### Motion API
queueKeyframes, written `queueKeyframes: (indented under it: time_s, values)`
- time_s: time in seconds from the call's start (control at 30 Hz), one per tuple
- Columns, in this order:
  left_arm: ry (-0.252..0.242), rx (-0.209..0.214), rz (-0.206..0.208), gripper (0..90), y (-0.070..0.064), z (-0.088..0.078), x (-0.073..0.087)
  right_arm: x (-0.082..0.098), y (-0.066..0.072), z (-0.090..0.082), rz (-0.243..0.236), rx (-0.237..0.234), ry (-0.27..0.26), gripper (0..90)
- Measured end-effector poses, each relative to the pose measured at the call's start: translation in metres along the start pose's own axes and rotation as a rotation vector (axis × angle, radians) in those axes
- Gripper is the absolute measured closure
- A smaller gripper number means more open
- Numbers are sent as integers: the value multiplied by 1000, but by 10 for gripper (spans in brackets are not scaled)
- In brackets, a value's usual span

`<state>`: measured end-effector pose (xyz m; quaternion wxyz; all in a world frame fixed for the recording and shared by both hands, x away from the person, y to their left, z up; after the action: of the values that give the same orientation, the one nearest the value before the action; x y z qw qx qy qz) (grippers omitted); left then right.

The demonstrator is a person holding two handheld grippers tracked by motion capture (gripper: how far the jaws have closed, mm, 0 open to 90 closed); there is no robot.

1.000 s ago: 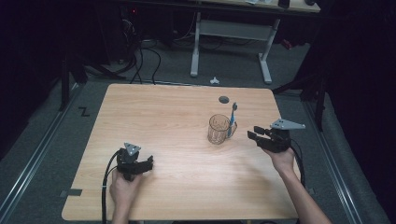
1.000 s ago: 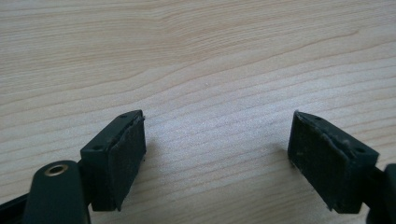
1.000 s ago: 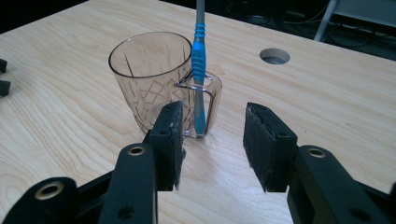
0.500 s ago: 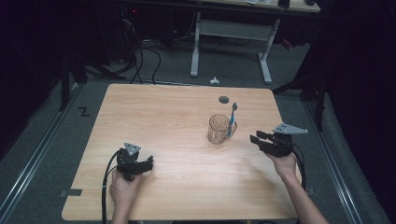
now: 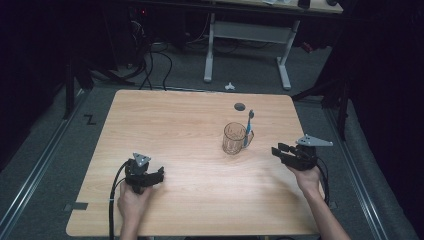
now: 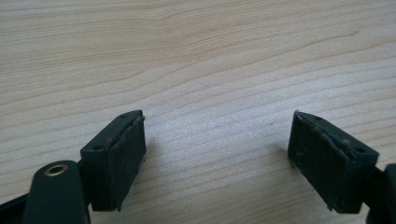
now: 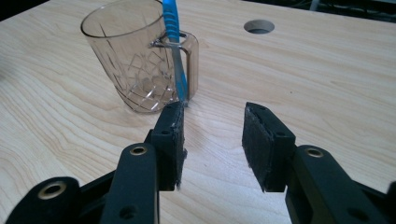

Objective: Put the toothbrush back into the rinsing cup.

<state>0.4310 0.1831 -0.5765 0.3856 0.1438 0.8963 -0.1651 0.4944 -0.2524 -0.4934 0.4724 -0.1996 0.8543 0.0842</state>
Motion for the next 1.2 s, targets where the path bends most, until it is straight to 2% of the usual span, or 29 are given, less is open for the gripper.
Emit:
queueKeyframes:
  time_s: [0.47, 1.2]
  values:
    - [0, 0, 0, 197, 0, 0, 0, 6, -7, 10, 4, 29, 27, 593]
    - [0, 0, 0, 197, 0, 0, 0, 20, -5, 33, -1, 46, 82, 593]
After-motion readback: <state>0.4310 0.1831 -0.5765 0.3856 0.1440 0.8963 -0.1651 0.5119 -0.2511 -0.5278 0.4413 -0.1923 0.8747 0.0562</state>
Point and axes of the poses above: each handheld gripper's, and its own axes: z roughly forward along the jaws, x roughly out of its underside, y roughly to its left, the point moved 10 cm from there along z, roughly forward along the jaws, and after that the axes turned 15 degrees about x, right-handed, at the moved point
